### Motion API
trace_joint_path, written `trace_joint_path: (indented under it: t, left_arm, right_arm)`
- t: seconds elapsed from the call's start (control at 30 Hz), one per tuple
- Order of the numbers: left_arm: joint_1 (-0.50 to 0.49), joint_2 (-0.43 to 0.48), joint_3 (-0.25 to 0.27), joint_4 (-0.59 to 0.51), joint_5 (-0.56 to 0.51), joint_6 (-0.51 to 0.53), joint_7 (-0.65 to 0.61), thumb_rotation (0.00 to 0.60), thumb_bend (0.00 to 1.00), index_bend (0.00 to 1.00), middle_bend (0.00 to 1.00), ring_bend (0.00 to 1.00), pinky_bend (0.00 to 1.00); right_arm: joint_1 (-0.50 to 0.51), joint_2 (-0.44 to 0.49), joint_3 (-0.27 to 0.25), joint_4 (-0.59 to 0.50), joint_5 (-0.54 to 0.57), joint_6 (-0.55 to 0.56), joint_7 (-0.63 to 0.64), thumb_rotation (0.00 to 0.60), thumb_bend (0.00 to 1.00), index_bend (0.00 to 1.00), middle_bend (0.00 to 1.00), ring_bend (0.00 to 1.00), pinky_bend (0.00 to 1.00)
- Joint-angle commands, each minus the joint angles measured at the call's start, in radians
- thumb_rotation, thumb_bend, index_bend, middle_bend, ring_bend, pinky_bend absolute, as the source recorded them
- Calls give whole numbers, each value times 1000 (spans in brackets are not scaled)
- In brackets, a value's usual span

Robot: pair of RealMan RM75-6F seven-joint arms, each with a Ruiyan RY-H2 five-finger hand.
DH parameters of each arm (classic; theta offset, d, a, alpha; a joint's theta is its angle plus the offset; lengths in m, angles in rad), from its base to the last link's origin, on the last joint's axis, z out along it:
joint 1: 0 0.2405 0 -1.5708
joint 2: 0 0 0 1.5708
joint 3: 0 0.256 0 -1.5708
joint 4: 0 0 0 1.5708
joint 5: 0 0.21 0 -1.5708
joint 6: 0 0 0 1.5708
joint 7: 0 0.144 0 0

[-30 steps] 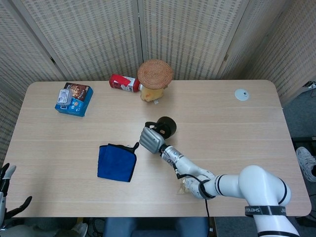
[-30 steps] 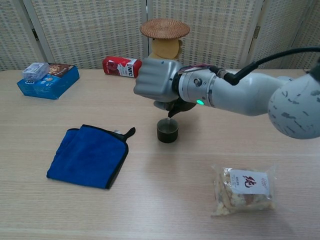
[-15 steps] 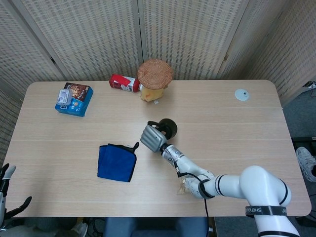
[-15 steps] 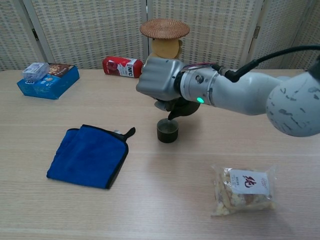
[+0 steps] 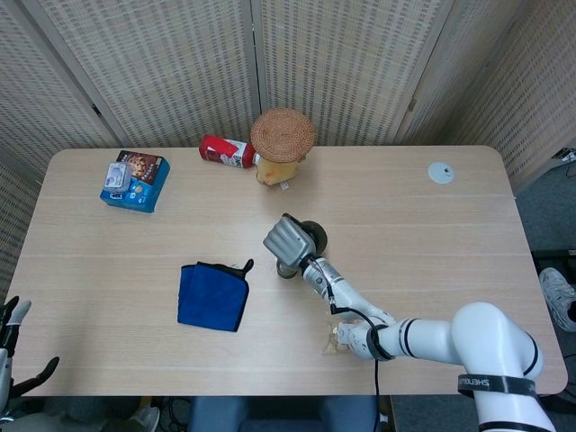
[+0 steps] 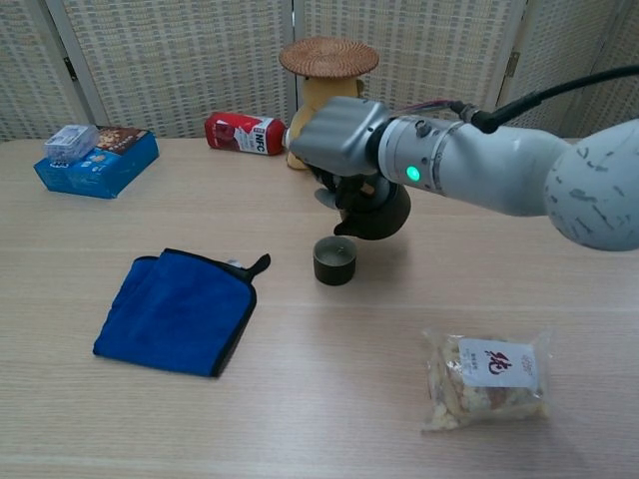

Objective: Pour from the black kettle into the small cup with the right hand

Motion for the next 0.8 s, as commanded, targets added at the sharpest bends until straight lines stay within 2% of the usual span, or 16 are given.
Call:
trace_joint_path:
  t: [0.03, 0.2, 0.37, 0.6, 0.8]
  left_arm:
    - [-3, 3, -1, -4, 1, -2, 4, 600, 222, 60, 0, 0, 0]
    - [-13, 2, -1, -14, 6, -15, 13, 600, 222, 60, 0, 0, 0]
    - [-23, -2, 0, -21, 12, -28, 24, 600, 221, 60, 0, 0, 0]
    - [-35, -9, 1, -24, 10, -47, 30, 600, 222, 60, 0, 0, 0]
    - [-40, -13, 2, -23, 9, -53, 36, 600, 221, 60, 0, 0, 0]
  right_arm:
    - [-46, 62, 39, -61, 19, 18, 103, 460, 541, 1000, 1000, 955, 532]
    - [-109, 151, 66, -141, 31, 16, 251, 459, 540, 1000, 1000, 952, 531]
    - [-166, 227, 69, -185, 16, 4, 375, 459, 537, 1000, 1000, 942, 531]
    - [-244, 300, 33, -188, -63, -19, 526, 460, 526, 1000, 998, 936, 532]
    - [-293, 302, -3, -127, -134, -28, 613, 467, 526, 1000, 998, 936, 532]
